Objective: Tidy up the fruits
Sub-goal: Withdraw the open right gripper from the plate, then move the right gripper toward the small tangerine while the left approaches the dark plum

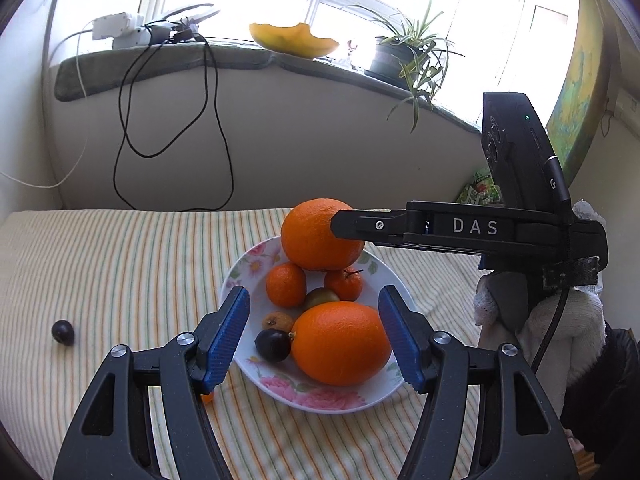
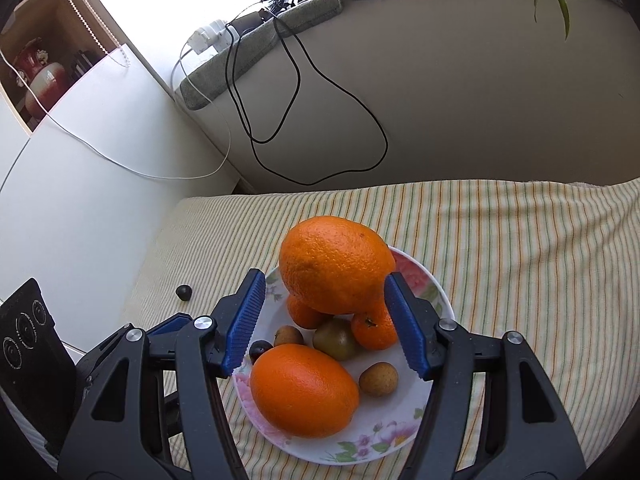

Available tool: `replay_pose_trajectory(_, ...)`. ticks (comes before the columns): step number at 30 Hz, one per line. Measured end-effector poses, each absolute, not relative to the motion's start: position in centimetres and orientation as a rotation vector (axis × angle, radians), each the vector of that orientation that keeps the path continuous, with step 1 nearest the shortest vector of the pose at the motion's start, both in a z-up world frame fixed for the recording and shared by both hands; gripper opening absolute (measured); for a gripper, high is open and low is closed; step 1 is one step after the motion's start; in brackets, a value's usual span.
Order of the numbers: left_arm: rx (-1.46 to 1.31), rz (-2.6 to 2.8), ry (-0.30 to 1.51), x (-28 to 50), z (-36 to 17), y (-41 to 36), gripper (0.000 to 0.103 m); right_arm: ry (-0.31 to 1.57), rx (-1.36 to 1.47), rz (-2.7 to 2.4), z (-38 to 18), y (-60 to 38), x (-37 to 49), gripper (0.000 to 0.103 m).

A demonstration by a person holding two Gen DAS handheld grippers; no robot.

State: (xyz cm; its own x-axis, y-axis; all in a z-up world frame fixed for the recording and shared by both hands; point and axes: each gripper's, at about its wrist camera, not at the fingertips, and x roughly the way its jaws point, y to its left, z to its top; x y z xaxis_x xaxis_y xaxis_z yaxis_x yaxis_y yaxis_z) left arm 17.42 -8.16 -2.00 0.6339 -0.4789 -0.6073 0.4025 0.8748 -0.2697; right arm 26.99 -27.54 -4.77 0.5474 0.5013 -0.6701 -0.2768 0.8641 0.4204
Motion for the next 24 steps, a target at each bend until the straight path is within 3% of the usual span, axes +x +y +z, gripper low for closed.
replay_pose_trajectory(5,-0.107,-0.501,0.712,16.6,-1.6,-7.7,0.066,0.841,0.249,0.465,-3.7,-26.9,25.4,0.067)
replay_pose_trajectory(9,-0.099,-0.490,0.704,16.0,-1.3,-7.2,0.068,0.814,0.219,0.456,-3.1,-26.4,24.1,0.075)
replay_pose_trajectory(13,-0.099,-0.478,0.703,15.5,-1.2,-6.7,0.071,0.806,0.203,0.449,-2.7,-26.2,23.2,0.077)
replay_pose_trajectory(15,-0.095,-0.471,0.703,15.2,-1.2,-6.6,0.075,0.807,0.197,0.444,-2.7,-26.3,22.8,0.084)
replay_pose_trajectory(24,-0.088,-0.446,0.702,14.1,-1.3,-5.4,0.080,0.803,0.145,0.411,-2.4,-26.0,20.6,0.085)
